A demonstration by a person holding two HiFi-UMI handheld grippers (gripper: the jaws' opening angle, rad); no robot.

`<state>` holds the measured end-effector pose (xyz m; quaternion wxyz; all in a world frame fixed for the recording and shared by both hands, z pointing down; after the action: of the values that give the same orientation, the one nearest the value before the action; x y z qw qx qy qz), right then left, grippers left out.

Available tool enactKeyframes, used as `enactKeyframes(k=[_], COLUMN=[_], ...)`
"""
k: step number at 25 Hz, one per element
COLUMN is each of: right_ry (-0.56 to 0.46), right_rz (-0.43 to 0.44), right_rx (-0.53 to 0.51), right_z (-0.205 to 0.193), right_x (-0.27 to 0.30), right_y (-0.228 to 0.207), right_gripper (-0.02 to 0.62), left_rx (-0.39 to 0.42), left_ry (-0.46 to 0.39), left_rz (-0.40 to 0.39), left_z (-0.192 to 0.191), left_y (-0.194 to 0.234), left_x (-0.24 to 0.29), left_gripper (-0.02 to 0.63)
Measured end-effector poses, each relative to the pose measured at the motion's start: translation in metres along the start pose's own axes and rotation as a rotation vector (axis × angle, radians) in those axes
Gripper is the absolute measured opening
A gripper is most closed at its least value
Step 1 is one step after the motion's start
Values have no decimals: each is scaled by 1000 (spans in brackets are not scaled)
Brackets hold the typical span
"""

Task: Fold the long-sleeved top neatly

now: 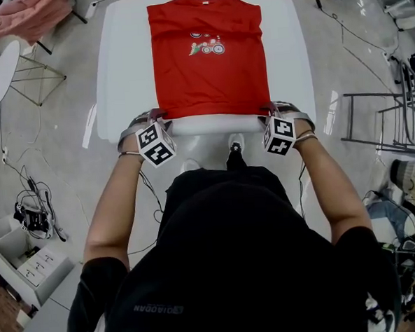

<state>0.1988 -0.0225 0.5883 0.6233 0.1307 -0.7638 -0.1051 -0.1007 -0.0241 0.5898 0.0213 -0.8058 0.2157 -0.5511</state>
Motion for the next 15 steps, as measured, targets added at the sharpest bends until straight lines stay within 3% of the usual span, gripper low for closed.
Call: enactKeyframes(k=[4, 8, 11, 14, 15], right_ry=[-32, -75, -76, -87, -90], right_rz=[75, 193, 253, 199, 158], right_rx=[-20, 4, 39, 1, -20], right_z=[2, -1, -2, -3, -4], right_x=[3, 5, 5, 2, 1], right_y=[-6, -13, -13, -8, -6], right_gripper=[137, 134, 106, 66, 24], left_rx=[-20, -95, -176, -207, -197], left_ry=[8, 19, 21, 19, 21], left_rz=[-47, -129, -109, -109, -107], left_z=[-5, -5, -6, -6, -7], left_y=[4, 8, 15, 15, 14], left_x=[2, 4, 6, 3, 2], left_gripper=[108, 75, 18, 18, 18])
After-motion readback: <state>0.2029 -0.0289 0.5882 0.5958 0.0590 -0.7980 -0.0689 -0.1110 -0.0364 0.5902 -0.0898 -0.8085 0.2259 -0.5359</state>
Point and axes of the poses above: the fingertips, and each gripper's own axes: x forward along the fingers, y to its left, z out of its top, the point moved 6 cm from there along -x, backward along the fingers, and after that the axes turned 3 degrees about -y, right-handed, at the moved point
